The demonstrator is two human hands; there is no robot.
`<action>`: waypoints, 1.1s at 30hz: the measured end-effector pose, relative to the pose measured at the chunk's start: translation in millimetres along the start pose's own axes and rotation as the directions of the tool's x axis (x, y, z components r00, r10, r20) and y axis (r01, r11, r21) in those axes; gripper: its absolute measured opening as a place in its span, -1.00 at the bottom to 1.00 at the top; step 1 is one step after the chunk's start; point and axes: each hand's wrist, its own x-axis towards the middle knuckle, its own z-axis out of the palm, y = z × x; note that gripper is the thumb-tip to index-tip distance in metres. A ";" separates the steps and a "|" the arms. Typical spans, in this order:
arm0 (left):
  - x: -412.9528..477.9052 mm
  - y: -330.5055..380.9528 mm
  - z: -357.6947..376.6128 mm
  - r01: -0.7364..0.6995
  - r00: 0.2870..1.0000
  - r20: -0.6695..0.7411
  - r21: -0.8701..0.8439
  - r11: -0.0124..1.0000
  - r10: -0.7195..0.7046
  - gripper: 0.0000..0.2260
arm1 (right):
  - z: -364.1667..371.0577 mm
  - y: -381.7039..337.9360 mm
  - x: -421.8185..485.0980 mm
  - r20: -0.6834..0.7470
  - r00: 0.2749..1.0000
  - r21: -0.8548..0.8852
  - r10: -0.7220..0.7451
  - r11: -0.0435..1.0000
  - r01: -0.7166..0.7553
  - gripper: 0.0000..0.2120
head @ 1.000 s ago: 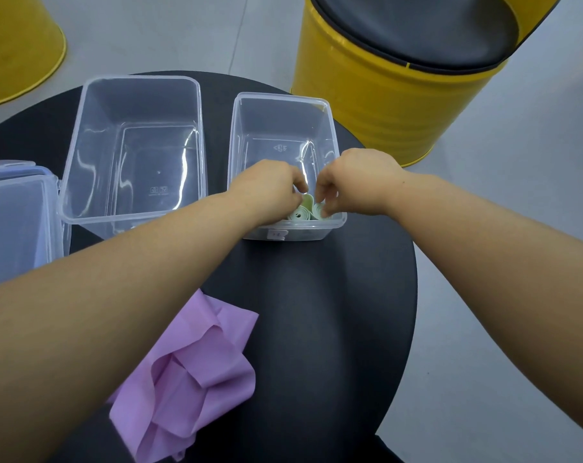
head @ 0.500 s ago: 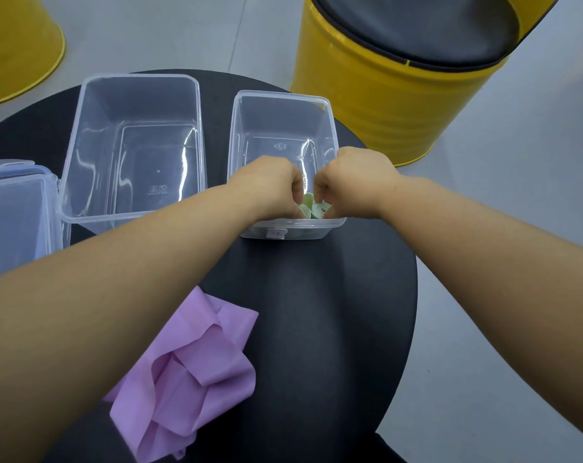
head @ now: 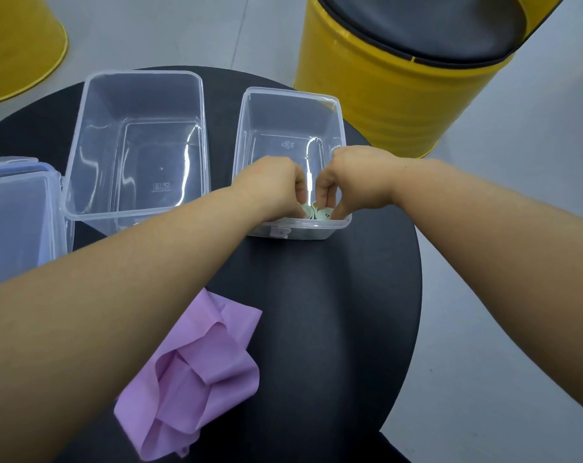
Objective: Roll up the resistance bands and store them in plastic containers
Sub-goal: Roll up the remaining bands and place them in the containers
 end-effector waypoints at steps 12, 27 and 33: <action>0.1 -0.9 -0.4 -0.019 1.000 0.013 -0.007 1.000 0.020 -0.79 | -5.9 -8.4 -1.7 -0.008 0.999 -0.079 0.050 0.996 -0.050 -0.84; -0.9 -0.3 -1.3 -0.010 1.000 0.003 -0.024 1.000 0.010 -0.87 | -5.2 -6.1 -4.0 -0.028 0.998 -0.112 0.049 0.992 -0.052 -0.88; -1.6 2.1 -2.2 -0.009 1.000 0.010 -0.014 1.000 0.009 -0.89 | -5.5 -4.3 -3.8 -0.045 0.998 -0.134 0.045 0.990 -0.050 -0.89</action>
